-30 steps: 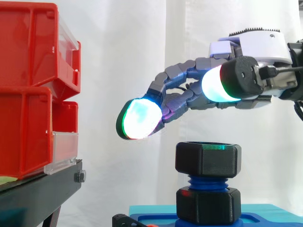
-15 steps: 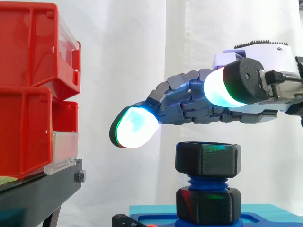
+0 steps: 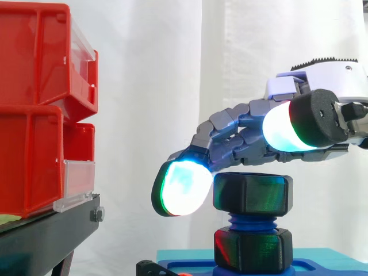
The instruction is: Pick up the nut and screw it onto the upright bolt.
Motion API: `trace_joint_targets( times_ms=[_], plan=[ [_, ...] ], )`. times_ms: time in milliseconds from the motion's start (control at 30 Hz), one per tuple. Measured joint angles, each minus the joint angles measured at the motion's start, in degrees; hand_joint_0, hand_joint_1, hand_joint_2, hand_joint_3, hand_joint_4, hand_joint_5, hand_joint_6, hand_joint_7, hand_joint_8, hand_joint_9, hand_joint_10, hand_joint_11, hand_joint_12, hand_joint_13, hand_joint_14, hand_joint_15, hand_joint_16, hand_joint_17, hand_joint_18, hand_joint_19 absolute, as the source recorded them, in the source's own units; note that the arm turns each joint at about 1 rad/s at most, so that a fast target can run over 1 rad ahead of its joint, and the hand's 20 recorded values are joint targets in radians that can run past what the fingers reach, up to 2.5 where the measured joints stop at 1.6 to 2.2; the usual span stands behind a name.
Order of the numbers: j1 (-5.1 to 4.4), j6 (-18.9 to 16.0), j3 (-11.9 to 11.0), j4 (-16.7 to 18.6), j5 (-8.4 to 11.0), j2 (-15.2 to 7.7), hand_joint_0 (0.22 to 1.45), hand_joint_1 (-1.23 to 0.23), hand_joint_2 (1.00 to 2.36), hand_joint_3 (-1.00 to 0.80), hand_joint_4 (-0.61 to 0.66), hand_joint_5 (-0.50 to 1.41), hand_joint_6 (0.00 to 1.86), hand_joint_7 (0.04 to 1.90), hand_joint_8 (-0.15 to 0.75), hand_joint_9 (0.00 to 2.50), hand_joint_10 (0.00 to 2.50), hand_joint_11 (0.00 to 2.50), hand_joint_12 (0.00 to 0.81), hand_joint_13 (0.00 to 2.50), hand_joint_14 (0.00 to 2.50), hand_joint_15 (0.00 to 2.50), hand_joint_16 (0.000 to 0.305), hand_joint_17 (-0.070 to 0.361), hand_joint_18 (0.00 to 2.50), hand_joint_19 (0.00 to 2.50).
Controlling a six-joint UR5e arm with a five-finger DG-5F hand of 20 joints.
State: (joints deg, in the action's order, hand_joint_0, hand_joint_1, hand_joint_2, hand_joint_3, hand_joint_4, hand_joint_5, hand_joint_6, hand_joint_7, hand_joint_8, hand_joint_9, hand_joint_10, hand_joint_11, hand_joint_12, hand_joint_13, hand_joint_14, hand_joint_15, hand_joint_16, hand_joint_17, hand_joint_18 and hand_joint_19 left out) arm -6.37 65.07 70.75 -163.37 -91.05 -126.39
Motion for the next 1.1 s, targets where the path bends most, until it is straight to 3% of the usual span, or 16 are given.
trace_joint_targets(
  times_ms=[300, 500, 1100],
  plan=[
    [0.31, -0.1, 0.0, -0.2, -0.05, 0.0, 0.46, -0.39, 1.0, -0.5, 0.26, -0.06, 0.5, 0.95, 0.289, 0.73, 0.0, 0.0, 0.349, 0.3, 0.0, 0.0, 0.047, 0.105, 0.0, 0.0],
    [0.86, -0.1, 0.0, -0.2, -0.18, 0.0, 0.47, -0.41, 1.0, -0.5, 0.25, -0.02, 0.5, 1.07, 0.294, 0.93, 0.0, 0.0, 0.336, 0.45, 0.0, 0.0, 0.043, 0.098, 0.13, 0.0],
    [3.7, -0.2, -0.1, 0.8, -1.72, 0.0, 0.5, -0.41, 1.0, -0.5, 0.08, 0.06, 0.5, 1.29, 0.26, 1.43, 0.0, 0.06, 0.264, 0.81, 0.0, 0.02, 0.032, 0.073, 0.47, 0.08]
  ],
)
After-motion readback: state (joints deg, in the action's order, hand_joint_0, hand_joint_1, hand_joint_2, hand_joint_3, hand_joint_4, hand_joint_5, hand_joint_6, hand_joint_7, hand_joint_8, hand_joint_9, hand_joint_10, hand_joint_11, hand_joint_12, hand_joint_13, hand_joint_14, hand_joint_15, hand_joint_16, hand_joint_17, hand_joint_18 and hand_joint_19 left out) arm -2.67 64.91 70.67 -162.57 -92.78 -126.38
